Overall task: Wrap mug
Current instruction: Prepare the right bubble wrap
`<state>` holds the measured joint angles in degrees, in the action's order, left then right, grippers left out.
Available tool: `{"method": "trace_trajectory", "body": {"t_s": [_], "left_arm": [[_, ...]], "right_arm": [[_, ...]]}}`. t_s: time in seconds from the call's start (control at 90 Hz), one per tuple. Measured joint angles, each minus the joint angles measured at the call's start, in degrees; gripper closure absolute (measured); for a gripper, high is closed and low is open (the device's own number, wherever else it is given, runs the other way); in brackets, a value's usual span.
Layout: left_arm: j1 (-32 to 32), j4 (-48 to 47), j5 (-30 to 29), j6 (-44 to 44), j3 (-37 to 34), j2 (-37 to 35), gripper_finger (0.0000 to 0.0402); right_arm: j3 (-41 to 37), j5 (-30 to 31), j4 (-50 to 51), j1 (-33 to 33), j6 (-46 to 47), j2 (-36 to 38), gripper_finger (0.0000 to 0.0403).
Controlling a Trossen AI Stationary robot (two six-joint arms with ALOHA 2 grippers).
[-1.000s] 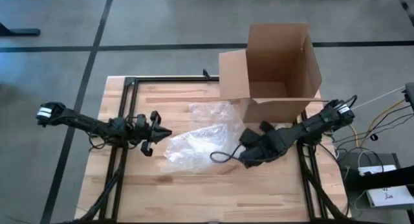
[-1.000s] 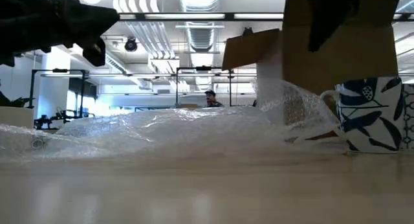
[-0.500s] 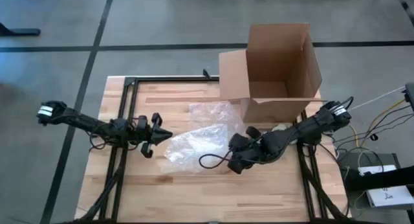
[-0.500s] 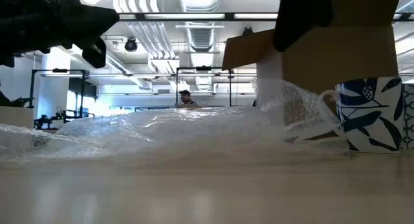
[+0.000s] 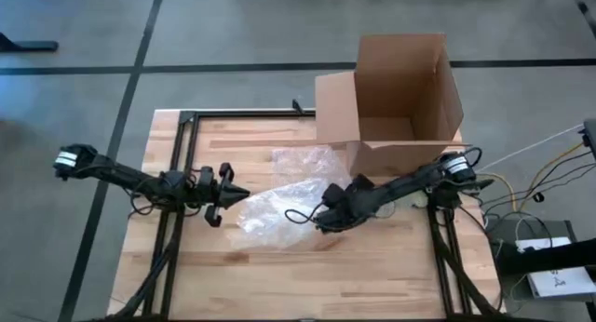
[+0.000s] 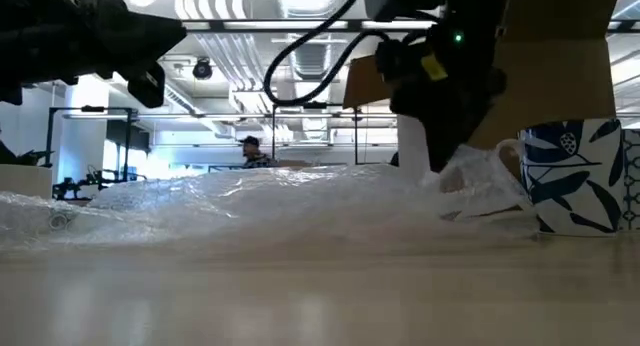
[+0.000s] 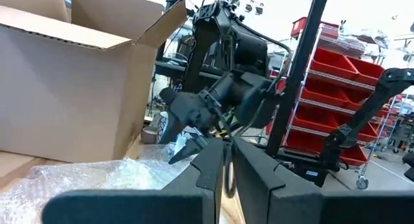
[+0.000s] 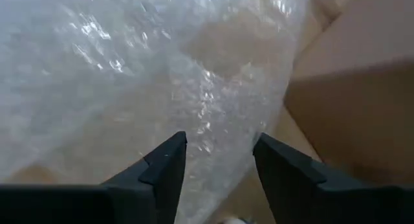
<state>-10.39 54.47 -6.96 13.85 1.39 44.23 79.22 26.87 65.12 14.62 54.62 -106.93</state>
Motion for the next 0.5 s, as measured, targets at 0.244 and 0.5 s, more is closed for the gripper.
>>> {"method": "trace_trajectory", "body": {"t_s": [0.244, 0.5], "left_arm": [[0.00, -0.01, -0.02, 0.00, 0.00, 0.00, 0.0381], [0.00, 0.53, 0.00, 0.18, 0.00, 0.00, 0.0381]], "right_arm": [[2.76, -10.40, 0.14, -1.27, -5.62, 0.85, 0.0330], [12.16, -9.73, -3.32, 0.58, -17.99, 0.85, 0.0401]]}}
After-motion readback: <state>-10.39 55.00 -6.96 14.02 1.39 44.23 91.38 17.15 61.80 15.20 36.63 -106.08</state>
